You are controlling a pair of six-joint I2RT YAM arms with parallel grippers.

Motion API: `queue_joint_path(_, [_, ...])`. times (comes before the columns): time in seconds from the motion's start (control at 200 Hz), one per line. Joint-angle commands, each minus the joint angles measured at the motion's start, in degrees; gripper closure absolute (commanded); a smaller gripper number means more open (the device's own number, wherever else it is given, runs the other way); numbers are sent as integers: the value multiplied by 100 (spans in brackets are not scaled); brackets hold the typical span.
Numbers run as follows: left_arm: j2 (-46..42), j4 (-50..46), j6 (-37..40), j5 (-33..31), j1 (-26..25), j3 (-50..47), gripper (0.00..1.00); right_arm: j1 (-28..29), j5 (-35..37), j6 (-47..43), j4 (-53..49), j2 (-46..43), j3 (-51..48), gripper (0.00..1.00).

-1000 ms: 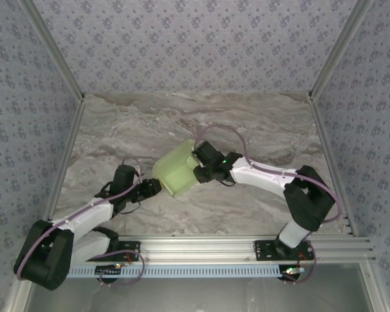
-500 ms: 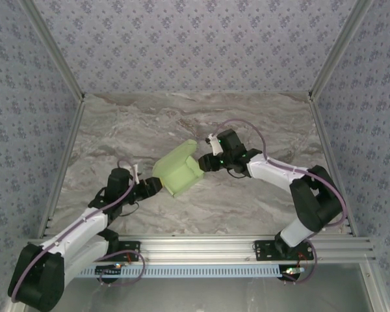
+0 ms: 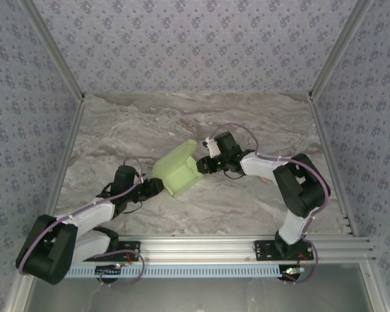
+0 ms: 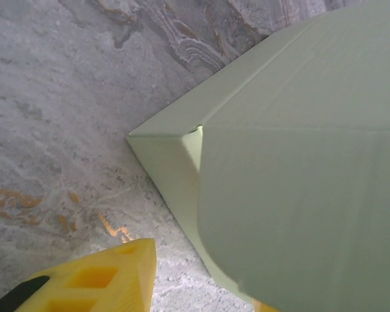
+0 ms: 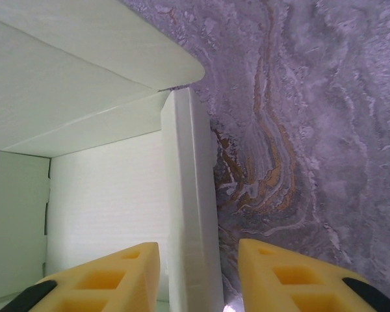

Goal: Fold the paper box

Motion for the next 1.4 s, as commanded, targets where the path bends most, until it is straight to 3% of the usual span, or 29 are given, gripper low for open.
queue_joint_path(0.0, [-2, 150, 60, 58, -26, 203, 59, -40, -234, 2, 103, 187, 194, 65])
queue_joint_path(0.265, [77, 142, 125, 53, -25, 257, 60, -4, -317, -36, 52, 323, 284, 78])
queue_joint_path(0.485, [188, 199, 135, 12, -26, 308, 62, 153, 172, -229, -206, 259, 303, 83])
queue_joint_path(1.004, [656, 577, 106, 38, -76, 431, 70, 1176, 2466, -366, -1273, 487, 850, 83])
queue_joint_path(1.394, [752, 661, 128, 47, -148, 442, 75, 1583, 3323, -357, -2144, 1005, 1373, 82])
